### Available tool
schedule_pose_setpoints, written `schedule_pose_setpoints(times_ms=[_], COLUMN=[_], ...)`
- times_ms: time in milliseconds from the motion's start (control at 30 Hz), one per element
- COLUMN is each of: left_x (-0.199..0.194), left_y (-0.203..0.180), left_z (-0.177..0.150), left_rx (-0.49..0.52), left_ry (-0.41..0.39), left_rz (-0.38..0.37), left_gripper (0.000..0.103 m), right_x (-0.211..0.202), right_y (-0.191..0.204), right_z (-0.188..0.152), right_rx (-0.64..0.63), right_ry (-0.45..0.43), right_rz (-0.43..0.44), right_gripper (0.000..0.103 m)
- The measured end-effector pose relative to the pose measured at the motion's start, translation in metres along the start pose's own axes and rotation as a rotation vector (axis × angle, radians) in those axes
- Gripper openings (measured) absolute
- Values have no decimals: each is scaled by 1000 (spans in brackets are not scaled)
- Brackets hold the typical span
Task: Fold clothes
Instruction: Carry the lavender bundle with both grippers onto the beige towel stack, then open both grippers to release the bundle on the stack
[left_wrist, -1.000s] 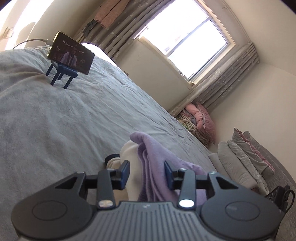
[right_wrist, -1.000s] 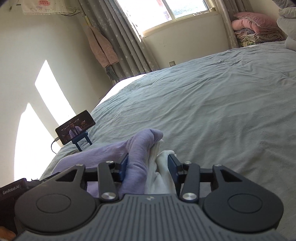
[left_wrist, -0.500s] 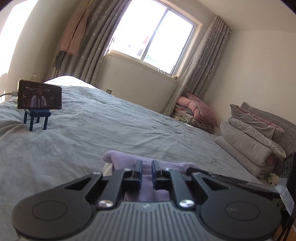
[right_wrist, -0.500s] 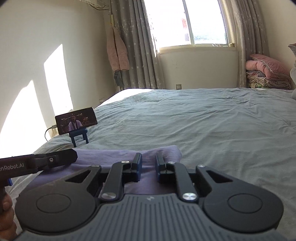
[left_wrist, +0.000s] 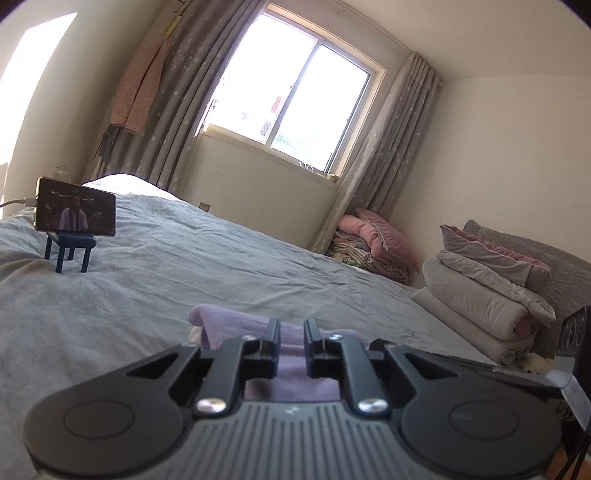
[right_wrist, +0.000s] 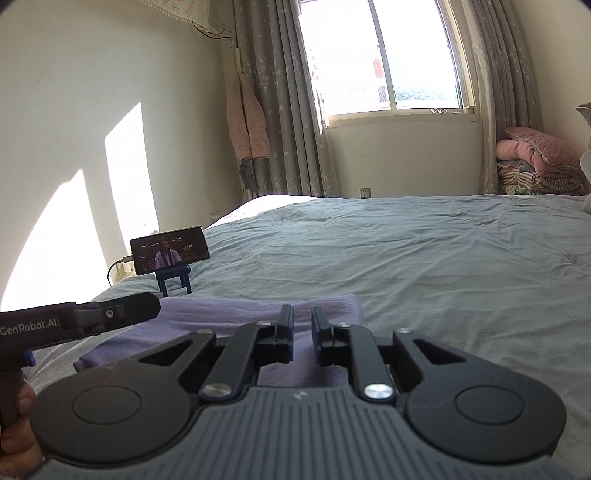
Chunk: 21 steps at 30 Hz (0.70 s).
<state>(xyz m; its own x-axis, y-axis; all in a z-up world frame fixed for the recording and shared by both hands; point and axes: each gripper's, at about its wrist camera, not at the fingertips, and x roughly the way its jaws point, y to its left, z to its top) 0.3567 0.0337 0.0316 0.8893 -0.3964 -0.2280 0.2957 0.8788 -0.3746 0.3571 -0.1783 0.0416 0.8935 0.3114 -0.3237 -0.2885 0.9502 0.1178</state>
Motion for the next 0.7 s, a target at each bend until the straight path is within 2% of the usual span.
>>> schedule_pose_setpoints(times_ms=[133, 200, 433, 700], left_x=[3, -4, -34, -53], left_y=[-9, -5, -2, -6], left_z=[-10, -17, -30, -42], left_rx=[86, 93, 102, 60], left_ry=[59, 60, 53, 100], left_rz=[10, 8, -6, 1], left_gripper=[12, 13, 14, 18], right_x=[3, -5, -38, -56], right_y=[5, 2, 1, 4], right_z=[-10, -16, -28, -35], right_rx=[-28, -27, -20, -17], right_ry=[20, 13, -15, 26], right_rz=[-21, -12, 30, 40], right_gripper=[15, 15, 15, 15])
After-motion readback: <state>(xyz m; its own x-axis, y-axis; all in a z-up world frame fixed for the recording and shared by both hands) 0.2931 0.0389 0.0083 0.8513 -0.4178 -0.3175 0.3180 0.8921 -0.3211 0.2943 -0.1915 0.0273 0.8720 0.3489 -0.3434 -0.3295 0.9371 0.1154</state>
